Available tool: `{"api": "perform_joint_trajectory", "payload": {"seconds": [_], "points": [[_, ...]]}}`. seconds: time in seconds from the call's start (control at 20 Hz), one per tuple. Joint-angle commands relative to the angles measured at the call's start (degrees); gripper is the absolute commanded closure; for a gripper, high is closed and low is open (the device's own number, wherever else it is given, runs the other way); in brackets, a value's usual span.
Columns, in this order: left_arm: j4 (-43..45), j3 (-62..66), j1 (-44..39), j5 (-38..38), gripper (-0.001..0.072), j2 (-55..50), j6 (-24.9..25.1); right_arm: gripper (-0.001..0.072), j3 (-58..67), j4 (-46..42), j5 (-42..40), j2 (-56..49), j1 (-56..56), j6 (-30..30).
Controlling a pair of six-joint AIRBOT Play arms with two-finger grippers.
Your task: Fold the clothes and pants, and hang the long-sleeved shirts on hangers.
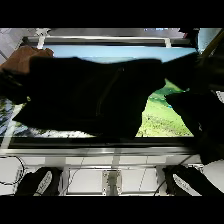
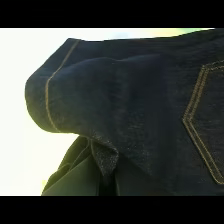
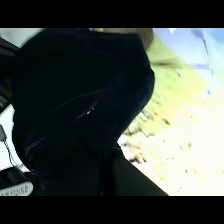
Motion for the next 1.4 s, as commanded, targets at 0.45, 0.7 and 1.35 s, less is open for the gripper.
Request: {"api": "perform_joint_trajectory", "payload": {"seconds": [0.45,0.7,1.35], "points": [[6.23,-12.39,-13.35,40.30,0.0676,-36.35,2.84,0.0689,-8.04,-3.45,-24.61,-36.59,-0.02,-6.27],[4.87,-10.99,-14.71,54.01,0.0676,-44.37,2.89,0.0689,-8.04,-3.19,-57.27,-44.92,0.04,2.29],[15.63,-7.50,-1.53,18.51,0.0218,-30.38,-8.17,0.0162,-3.37,-15.28,-17.07,-37.53,-12.02,-0.96]]}}
